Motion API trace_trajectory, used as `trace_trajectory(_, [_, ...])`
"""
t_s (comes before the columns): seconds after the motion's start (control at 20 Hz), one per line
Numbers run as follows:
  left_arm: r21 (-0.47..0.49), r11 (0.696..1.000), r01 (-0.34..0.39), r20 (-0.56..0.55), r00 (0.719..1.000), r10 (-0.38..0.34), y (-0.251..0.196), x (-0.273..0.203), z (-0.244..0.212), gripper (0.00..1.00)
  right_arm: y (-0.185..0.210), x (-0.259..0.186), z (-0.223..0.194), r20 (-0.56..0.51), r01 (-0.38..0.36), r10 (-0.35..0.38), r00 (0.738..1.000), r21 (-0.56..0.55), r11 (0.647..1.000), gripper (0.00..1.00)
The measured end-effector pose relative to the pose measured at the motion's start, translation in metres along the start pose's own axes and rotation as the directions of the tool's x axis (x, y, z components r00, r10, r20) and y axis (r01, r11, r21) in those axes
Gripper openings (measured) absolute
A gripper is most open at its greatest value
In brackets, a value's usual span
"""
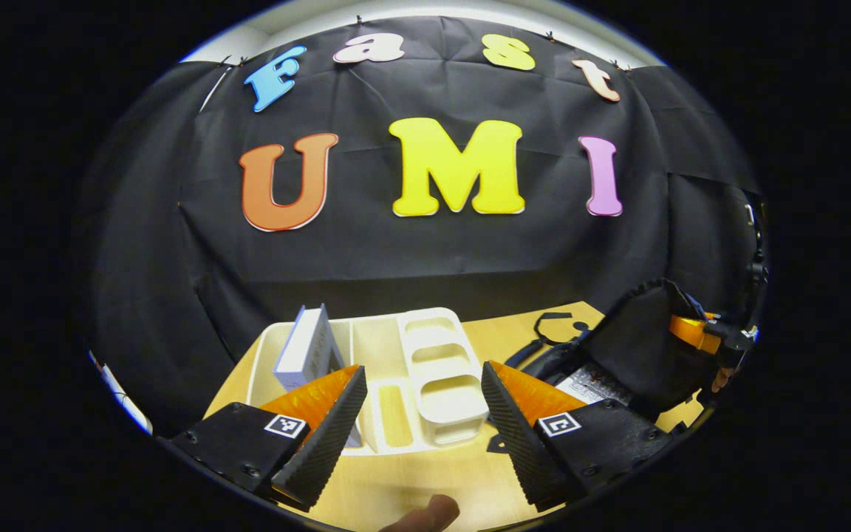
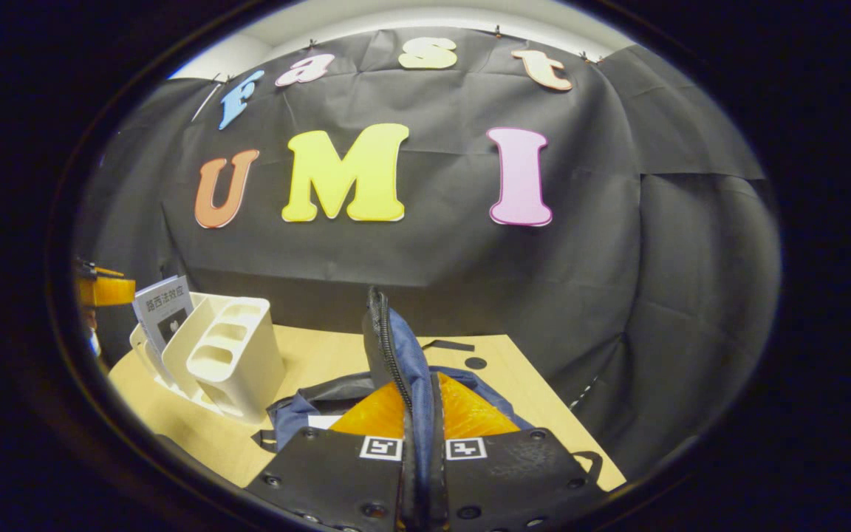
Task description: Open the schoolbag, grab two books from the bookshelf and put them into the schoolbag.
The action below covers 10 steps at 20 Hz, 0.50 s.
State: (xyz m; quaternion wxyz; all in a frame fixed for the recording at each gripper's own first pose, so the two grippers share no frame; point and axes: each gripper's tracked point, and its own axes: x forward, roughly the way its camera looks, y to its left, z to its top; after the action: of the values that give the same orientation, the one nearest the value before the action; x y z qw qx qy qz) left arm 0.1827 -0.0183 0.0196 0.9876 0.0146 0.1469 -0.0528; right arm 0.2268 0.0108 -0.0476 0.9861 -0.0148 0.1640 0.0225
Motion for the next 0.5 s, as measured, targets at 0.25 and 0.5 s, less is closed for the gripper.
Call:
trace_trajectory(0.25, [0.036,0.991,-0.127,-0.031,0.991,0.128,0.061,0.025,0.029,0.98,0.014,-0.005,0.003,-0.004,-0.095,0.095,0.995,0.047,0.994,0.07])
trace_trajectory(0.5, [0.025,0.982,-0.187,-0.148,0.971,0.189,0.105,0.064,0.024,0.96,0.005,-0.007,0.002,0.007,-0.104,0.103,0.995,0.038,0.994,0.06])
